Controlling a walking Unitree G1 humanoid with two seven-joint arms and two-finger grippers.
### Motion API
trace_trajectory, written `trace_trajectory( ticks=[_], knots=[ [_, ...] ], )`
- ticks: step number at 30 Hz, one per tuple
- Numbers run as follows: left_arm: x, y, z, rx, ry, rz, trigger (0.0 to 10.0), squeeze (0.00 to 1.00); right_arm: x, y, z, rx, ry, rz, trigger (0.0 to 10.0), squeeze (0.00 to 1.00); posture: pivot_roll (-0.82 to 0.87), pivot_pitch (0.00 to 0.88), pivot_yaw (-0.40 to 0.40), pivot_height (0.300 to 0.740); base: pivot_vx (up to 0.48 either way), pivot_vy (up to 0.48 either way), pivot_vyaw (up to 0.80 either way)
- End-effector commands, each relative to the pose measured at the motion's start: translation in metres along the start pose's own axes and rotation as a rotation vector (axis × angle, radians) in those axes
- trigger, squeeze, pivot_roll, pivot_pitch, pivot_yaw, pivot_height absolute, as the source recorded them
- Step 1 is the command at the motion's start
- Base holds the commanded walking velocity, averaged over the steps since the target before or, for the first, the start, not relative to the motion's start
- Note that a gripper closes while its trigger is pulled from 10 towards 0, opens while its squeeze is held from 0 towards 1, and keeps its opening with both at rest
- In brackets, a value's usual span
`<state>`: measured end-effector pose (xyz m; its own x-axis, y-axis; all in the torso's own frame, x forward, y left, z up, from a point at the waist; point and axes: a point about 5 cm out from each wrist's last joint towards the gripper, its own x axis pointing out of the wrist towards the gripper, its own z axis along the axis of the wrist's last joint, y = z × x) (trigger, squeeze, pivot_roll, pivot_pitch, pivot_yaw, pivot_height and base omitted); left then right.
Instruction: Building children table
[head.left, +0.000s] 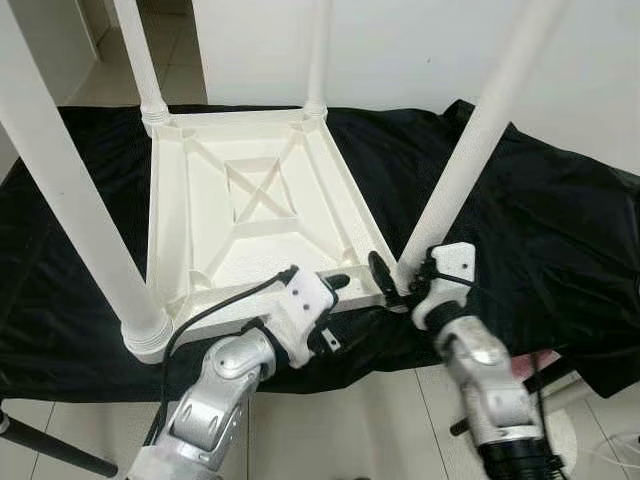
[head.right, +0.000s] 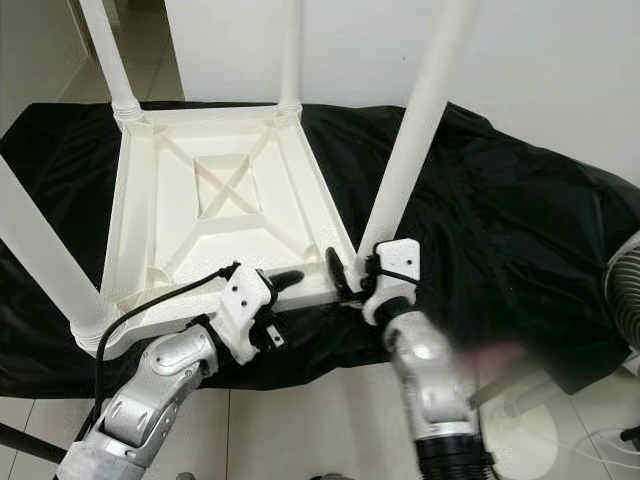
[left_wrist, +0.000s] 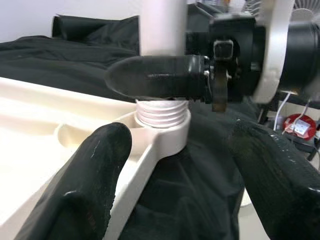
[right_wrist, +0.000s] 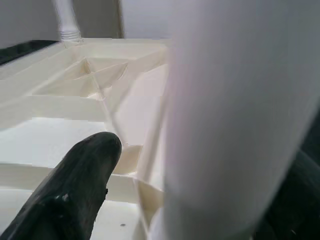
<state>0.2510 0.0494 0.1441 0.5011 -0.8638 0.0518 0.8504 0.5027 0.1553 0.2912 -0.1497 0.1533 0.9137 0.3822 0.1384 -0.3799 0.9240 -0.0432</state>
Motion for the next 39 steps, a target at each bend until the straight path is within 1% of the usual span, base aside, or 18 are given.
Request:
trace_trajectory(
  ticks=[1, 6, 11, 12, 13, 14, 15, 17, 18, 19, 20, 27, 30, 31, 32, 33, 37, 39],
  knots=[
    [0.000, -0.001, -0.001, 0.001, 0.010, 0.019, 10.0, 0.00, 0.001, 0.001, 0.000, 0.009, -0.004, 0.027, 10.0, 0.00, -0.05, 0.046, -0.062, 0.740, 0.000, 0.000, 0.00],
    [-0.001, -0.001, -0.002, 0.001, 0.024, 0.000, 10.0, 0.00, 0.003, -0.020, 0.003, -0.053, 0.027, 0.190, 10.0, 0.00, -0.04, 0.045, -0.059, 0.740, 0.000, 0.000, 0.00],
    [-0.002, -0.001, -0.003, 0.008, 0.027, 0.001, 10.0, 0.00, 0.006, -0.027, -0.002, -0.053, 0.064, 0.261, 10.0, 0.00, -0.04, 0.045, -0.057, 0.740, 0.000, 0.000, 0.00],
    [-0.001, -0.001, -0.002, 0.008, 0.025, 0.002, 10.0, 0.00, 0.008, -0.028, -0.006, -0.056, 0.089, 0.298, 10.0, 0.00, -0.04, 0.047, -0.055, 0.740, 0.000, 0.000, 0.00],
    [-0.001, 0.000, -0.002, 0.008, 0.024, 0.003, 10.0, 0.00, 0.010, -0.029, -0.009, -0.057, 0.106, 0.322, 7.5, 0.00, -0.04, 0.051, -0.052, 0.740, 0.000, 0.000, 0.00],
    [0.000, 0.000, -0.001, 0.009, 0.023, 0.004, 10.0, 0.00, 0.012, -0.029, -0.011, -0.059, 0.116, 0.336, 7.5, 0.00, -0.04, 0.051, -0.052, 0.740, 0.000, 0.000, 0.00],
    [0.000, 0.000, -0.001, 0.012, 0.022, 0.004, 10.0, 0.00, 0.013, -0.030, -0.012, -0.058, 0.125, 0.343, 5.9, 0.00, -0.04, 0.051, -0.052, 0.740, 0.000, 0.000, 0.00],
    [0.000, 0.000, -0.001, 0.014, 0.022, 0.004, 10.0, 0.00, 0.014, -0.030, -0.013, -0.056, 0.129, 0.349, 5.9, 0.00, -0.04, 0.051, -0.052, 0.740, 0.000, 0.000, 0.00],
    [0.000, 0.000, 0.000, 0.015, 0.022, 0.005, 10.0, 0.00, 0.015, -0.031, -0.014, -0.064, 0.138, 0.362, 3.4, 0.00, -0.03, 0.058, -0.051, 0.740, 0.000, 0.000, 0.00],
    [0.000, 0.000, 0.000, 0.015, 0.022, 0.005, 10.0, 0.00, 0.015, -0.031, -0.014, -0.064, 0.138, 0.362, 3.4, 0.00, -0.03, 0.058, -0.051, 0.740, 0.000, 0.000, 0.00],
    [0.000, 0.000, 0.000, 0.017, 0.022, 0.008, 10.0, 0.00, 0.016, -0.032, -0.015, -0.065, 0.147, 0.370, 0.0, 0.00, -0.03, 0.062, -0.051, 0.740, 0.000, 0.000, 0.00],
    [-0.001, 0.002, 0.001, 0.021, 0.023, 0.024, 10.0, 0.00, 0.021, -0.039, -0.017, -0.065, 0.146, 0.387, 0.0, 0.00, -0.02, 0.067, -0.056, 0.740, 0.000, 0.000, 0.00],
    [-0.001, 0.002, 0.002, 0.019, 0.020, 0.030, 10.0, 0.00, 0.021, -0.036, -0.019, -0.066, 0.146, 0.389, 0.0, 0.00, -0.01, 0.069, -0.060, 0.740, 0.000, 0.000, 0.00],
    [-0.001, 0.002, 0.002, 0.021, 0.020, 0.032, 10.0, 0.00, 0.020, -0.035, -0.020, -0.058, 0.144, 0.382, 4.0, 0.00, -0.01, 0.072, -0.065, 0.740, 0.000, 0.000, 0.00],
    [-0.001, 0.002, 0.002, 0.021, 0.020, 0.032, 10.0, 0.00, 0.020, -0.035, -0.020, -0.058, 0.144, 0.382, 4.0, 0.00, -0.01, 0.072, -0.065, 0.740, 0.000, 0.000, 0.00],
    [-0.001, 0.002, 0.002, 0.021, 0.021, 0.035, 10.0, 0.00, 0.021, -0.032, -0.020, -0.015, 0.141, 0.365, 10.0, 0.00, -0.01, 0.076, -0.066, 0.740, 0.000, 0.000, 0.00],
    [-0.002, 0.002, 0.001, 0.020, 0.024, 0.039, 10.0, 0.00, 0.024, -0.025, -0.017, 0.030, 0.108, 0.312, 10.0, 0.00, -0.02, 0.080, -0.064, 0.740, 0.000, 0.000, 0.00],
    [-0.001, 0.001, 0.001, 0.019, 0.024, 0.038, 10.0, 0.00, 0.026, -0.023, -0.017, 0.020, 0.103, 0.279, 10.0, 0.00, -0.02, 0.080, -0.064, 0.740, 0.000, 0.000, 0.00]
  ],
)
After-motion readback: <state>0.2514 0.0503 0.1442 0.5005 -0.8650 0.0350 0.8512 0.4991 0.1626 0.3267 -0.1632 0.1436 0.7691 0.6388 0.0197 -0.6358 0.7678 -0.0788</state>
